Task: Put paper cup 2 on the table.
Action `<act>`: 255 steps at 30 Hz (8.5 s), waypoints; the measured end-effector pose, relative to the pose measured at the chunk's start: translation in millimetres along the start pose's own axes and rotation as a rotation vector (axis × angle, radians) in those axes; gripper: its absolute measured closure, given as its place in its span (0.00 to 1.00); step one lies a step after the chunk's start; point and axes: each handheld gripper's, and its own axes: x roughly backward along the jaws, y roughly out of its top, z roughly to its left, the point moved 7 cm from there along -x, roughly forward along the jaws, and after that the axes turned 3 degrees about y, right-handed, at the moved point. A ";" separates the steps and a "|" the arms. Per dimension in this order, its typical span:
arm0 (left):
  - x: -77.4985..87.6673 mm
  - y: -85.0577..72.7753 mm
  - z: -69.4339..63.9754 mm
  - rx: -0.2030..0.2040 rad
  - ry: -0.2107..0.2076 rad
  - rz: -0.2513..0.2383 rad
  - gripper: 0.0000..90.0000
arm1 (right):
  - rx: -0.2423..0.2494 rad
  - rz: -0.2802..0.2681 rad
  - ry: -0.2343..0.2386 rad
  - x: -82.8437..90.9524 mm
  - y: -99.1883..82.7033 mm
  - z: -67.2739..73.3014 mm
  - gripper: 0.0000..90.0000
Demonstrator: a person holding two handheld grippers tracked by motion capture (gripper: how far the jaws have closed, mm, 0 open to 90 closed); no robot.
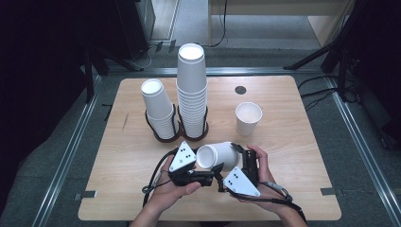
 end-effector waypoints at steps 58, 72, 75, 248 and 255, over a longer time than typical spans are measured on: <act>-0.2 -3.4 21.9 0.035 0.185 -0.261 0.26 | -0.944 -0.136 -0.089 41.3 12.8 -43.2 0.18; -1.5 -6.9 22.4 0.032 0.208 -0.287 0.25 | -1.465 -0.082 0.081 30.7 13.3 -26.5 0.03; -1.5 -7.1 22.4 0.034 0.211 -0.297 0.25 | -1.558 -0.098 0.081 28.7 14.1 -26.5 0.00; 139.2 -139.0 188.0 0.281 0.666 -0.076 0.03 | -0.553 0.056 -0.297 4.1 -112.4 -95.7 0.16; 138.8 -139.0 188.0 0.280 0.664 -0.076 0.03 | -0.554 0.077 -0.292 2.8 -113.8 -93.7 0.16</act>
